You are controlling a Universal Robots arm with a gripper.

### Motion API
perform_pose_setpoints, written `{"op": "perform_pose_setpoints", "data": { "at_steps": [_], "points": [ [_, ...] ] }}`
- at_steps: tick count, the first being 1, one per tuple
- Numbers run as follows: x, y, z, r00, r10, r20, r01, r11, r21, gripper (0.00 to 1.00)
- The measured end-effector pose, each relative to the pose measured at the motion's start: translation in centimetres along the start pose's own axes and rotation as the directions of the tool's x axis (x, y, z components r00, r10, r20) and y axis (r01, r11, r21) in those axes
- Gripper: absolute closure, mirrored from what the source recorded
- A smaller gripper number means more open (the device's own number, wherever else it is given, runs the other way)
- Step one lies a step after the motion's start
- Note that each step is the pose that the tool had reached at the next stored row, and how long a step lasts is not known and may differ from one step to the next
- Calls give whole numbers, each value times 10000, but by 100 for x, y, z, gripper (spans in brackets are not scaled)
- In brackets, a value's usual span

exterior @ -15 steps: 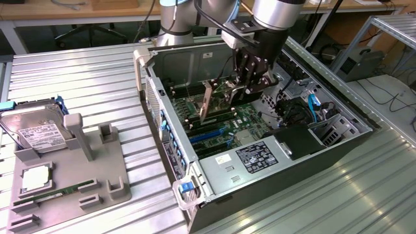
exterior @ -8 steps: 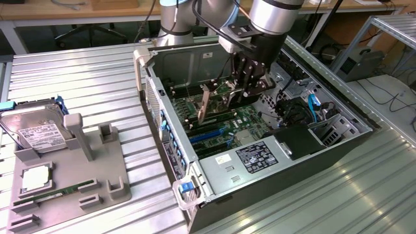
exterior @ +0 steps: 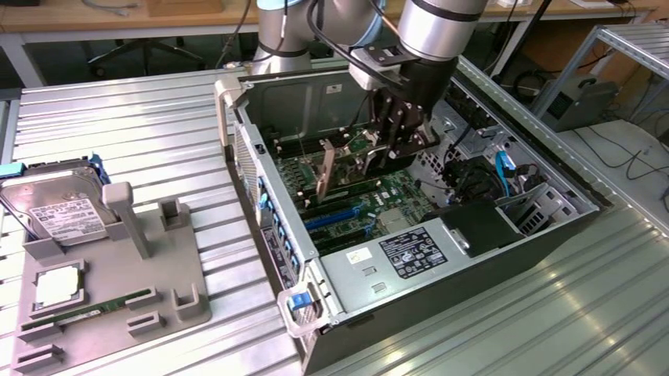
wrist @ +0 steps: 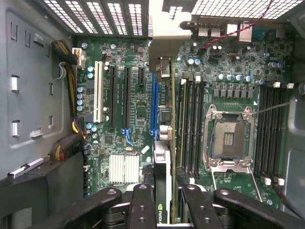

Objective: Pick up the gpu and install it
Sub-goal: 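Insert the gpu into the slot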

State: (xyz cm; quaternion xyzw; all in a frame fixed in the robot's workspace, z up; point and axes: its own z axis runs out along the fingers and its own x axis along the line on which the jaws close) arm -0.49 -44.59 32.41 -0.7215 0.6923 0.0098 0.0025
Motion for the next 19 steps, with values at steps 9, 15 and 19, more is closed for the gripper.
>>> {"op": "perform_pose_setpoints", "data": {
  "at_steps": [9,15,19],
  "points": [
    [0,51,153,10000,0,0,0,10000,0,73],
    [73,203,184,10000,0,-1,0,10000,0,73],
    [70,316,188,10000,0,-2,0,10000,-1,73]
  ]
}}
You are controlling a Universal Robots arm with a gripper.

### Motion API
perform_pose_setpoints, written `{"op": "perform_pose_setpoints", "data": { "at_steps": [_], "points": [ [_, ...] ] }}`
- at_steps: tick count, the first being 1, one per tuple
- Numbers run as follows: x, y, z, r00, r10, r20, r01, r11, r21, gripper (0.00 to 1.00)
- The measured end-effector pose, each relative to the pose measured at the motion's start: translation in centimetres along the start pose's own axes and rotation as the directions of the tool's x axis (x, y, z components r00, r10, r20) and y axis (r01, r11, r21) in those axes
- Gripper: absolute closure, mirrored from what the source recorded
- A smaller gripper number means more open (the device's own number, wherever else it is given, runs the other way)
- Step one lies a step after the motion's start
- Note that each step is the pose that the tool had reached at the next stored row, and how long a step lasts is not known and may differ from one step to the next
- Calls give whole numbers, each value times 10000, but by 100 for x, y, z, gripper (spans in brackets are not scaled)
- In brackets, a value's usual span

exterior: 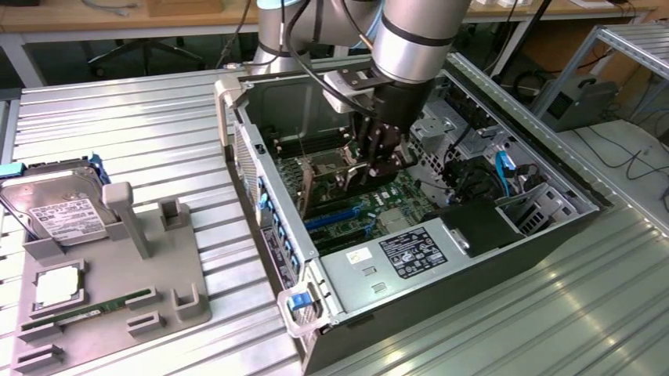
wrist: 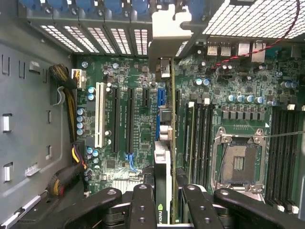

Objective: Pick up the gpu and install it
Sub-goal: 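Insert the gpu into the slot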

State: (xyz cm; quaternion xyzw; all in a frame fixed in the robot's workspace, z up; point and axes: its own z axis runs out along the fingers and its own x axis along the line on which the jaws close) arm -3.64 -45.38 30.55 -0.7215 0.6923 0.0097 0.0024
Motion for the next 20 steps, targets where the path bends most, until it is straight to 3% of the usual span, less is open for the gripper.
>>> {"op": "perform_pose_setpoints", "data": {
  "at_steps": [9,14,20],
  "points": [
    [-1,54,65,10000,-2,1,2,10000,0,73],
    [0,69,165,10000,1,2,-1,10000,1,73],
    [0,89,215,10000,5,2,-5,10000,1,73]
  ]
}}
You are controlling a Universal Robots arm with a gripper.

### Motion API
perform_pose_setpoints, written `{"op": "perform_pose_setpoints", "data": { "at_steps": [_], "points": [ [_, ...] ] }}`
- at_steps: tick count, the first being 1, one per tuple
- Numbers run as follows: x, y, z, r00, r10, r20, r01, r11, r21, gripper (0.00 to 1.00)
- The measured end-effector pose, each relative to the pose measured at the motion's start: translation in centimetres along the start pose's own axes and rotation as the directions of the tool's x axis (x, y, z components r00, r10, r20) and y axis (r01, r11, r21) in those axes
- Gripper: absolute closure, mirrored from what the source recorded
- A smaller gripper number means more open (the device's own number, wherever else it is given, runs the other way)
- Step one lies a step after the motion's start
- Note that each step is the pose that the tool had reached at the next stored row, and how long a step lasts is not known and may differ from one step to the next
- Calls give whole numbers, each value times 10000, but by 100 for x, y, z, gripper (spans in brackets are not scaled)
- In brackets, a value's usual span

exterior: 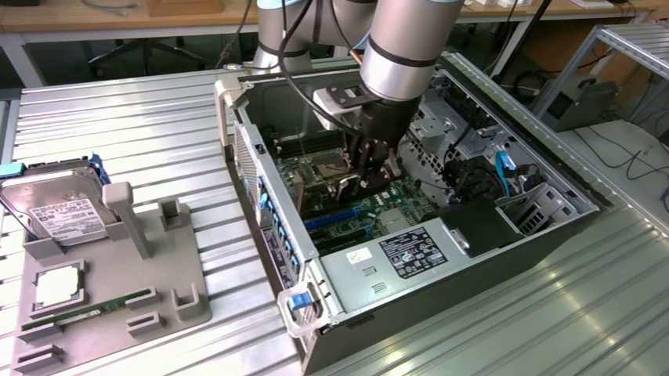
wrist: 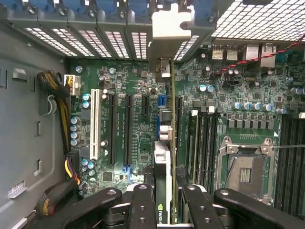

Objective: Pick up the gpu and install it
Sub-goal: 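Insert the gpu into the slot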

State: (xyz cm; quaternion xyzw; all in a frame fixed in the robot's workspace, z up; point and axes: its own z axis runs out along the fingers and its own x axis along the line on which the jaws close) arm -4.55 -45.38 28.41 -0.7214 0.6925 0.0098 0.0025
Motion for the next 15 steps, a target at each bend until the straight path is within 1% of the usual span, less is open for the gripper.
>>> {"op": "perform_pose_setpoints", "data": {
  "at_steps": [4,8,10,15],
  "points": [
    [0,14,47,10000,16,-1,-16,10000,0,73],
    [0,15,50,10000,18,-2,-18,10000,-1,73],
    [1,15,74,10000,18,0,-18,10000,0,73],
    [-1,25,93,10000,20,-2,-20,10000,0,73]
  ]
}}
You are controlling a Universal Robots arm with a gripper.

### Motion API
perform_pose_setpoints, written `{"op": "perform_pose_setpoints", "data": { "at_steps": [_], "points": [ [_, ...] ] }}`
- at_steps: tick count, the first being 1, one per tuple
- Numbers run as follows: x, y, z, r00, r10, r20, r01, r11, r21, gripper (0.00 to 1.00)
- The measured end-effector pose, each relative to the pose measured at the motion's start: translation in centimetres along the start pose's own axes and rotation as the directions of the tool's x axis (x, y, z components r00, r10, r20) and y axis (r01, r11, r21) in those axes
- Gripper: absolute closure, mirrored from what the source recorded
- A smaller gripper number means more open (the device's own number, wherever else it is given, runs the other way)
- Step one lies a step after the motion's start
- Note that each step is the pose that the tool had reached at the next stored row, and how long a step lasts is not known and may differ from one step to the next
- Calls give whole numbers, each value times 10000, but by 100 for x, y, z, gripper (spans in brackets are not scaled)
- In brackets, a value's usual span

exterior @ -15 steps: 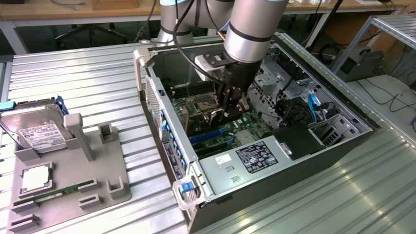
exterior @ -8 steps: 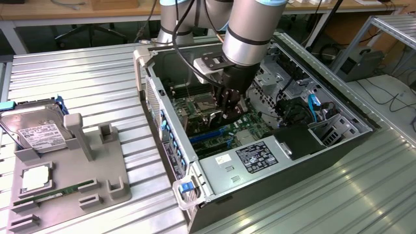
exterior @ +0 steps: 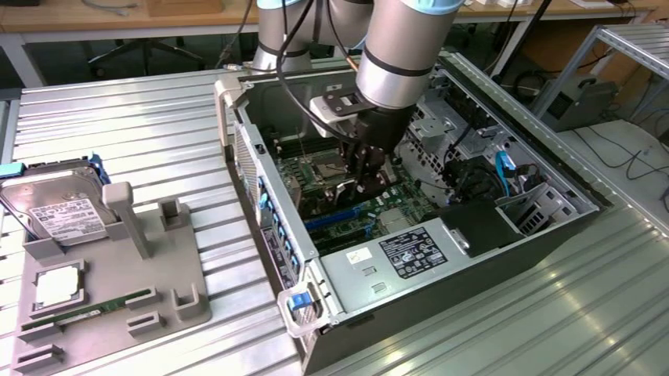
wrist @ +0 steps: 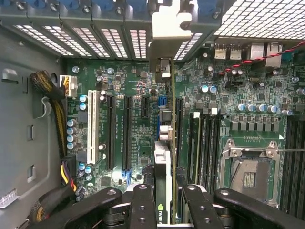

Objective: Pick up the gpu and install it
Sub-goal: 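Insert the gpu into the slot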

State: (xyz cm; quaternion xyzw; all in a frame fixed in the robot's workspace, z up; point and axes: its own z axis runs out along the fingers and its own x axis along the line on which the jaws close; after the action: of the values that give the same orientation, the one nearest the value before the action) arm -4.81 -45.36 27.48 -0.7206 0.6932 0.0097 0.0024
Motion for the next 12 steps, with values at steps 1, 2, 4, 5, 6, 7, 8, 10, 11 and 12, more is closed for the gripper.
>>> {"op": "perform_pose_setpoints", "data": {
  "at_steps": [1,2,4,5,6,7,8,10,11,12],
  "points": [
    [0,1,0,10000,-1,0,1,10000,0,73],
    [0,1,1,10000,0,0,0,10000,0,73],
    [0,2,2,10000,7,1,-7,10000,0,73],
    [-1,10,3,10000,18,3,-18,10000,1,73],
    [-1,14,3,10000,24,3,-24,10000,2,73],
    [0,14,3,10000,34,2,-34,10000,1,73],
    [1,15,3,10000,47,2,-47,10000,1,73],
    [4,16,3,10000,67,-1,-67,10000,2,73],
    [6,17,3,10000,80,-1,-80,10000,2,73],
    [8,18,3,10000,93,-3,-93,10000,2,73]
  ]
}}
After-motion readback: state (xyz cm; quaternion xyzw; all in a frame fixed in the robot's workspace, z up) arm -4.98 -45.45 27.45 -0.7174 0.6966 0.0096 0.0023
